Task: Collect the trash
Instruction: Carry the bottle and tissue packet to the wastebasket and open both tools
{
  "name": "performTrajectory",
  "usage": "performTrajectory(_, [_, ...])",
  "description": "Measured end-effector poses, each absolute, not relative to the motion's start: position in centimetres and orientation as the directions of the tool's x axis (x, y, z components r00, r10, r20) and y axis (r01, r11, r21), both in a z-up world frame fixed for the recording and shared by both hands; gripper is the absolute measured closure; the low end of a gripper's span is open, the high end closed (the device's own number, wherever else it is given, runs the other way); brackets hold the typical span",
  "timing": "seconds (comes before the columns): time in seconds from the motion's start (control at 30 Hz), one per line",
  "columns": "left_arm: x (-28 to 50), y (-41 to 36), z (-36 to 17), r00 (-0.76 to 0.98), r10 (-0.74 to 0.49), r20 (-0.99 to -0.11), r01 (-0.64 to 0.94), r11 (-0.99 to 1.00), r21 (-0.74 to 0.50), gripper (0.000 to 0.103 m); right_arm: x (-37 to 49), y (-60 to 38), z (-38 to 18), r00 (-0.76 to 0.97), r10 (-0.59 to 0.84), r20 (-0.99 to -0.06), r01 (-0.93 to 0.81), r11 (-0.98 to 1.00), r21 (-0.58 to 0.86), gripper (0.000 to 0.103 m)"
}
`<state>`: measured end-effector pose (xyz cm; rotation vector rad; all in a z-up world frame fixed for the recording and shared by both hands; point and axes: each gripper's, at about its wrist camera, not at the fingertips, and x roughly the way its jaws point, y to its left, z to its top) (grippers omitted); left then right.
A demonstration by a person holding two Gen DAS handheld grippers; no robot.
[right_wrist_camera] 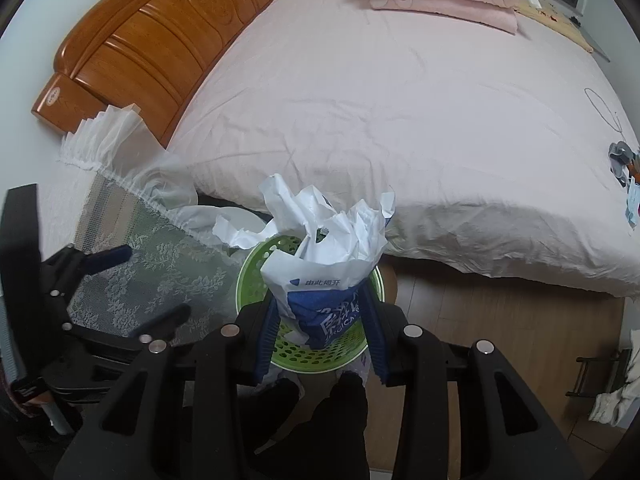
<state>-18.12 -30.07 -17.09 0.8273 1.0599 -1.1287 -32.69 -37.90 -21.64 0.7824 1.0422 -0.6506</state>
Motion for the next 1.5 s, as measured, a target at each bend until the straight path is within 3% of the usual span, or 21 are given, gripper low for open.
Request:
performTrajectory(0.33, [-16.0, -26.7, -11.6, 0.083, -0.398, -0.914, 0.934, 0.350, -0.067, 0.008, -30.1, -36.7, -24.8, 0.333, -0.020, -0.943, 0.747, 0.616, 0.251, 0.063])
performTrajectory(1.13, [-15.7, -24.6, -12.2, 0.121, -0.360, -0.925, 0.915, 0.402, -0.036, 0.008, -25.7, -33.6, -32.1, 0.220, 0.087, -0.972, 0.675, 0.706, 0.216, 0.063])
performTrajectory(1.17, [-15.6, -24.5, -12.2, 0.122, -0.359, -0.925, 0.914, 0.403, -0.036, 0.008, -25.6, -33.6, -32.3, 0.220, 0.093, -0.971, 0.669, 0.710, 0.219, 0.058])
performTrajectory(1.23, [-15.6, -24.6, -12.3, 0.123, -0.356, -0.926, 0.912, 0.409, -0.037, 0.008, -25.1, -33.5, -32.8, 0.199, 0.096, -0.975, 0.654, 0.728, 0.206, 0.036])
performTrajectory(1.27, [-15.5, -24.5, -12.3, 0.122, -0.355, -0.927, 0.911, 0.411, -0.037, 0.008, -24.9, -33.5, -32.9, 0.189, 0.082, -0.979, 0.652, 0.735, 0.187, 0.020])
performTrajectory(1.3, [-15.5, -24.5, -12.4, 0.123, -0.352, -0.928, 0.910, 0.414, -0.036, 0.008, -24.6, -33.2, -33.1, 0.169, 0.063, -0.984, 0.645, 0.748, 0.158, 0.013])
performTrajectory(1.5, [-15.1, -24.1, -12.4, 0.143, -0.345, -0.928, 0.895, 0.445, -0.027, 0.008, -23.6, -33.2, -33.3, 0.113, 0.042, -0.993, 0.617, 0.780, 0.104, 0.011])
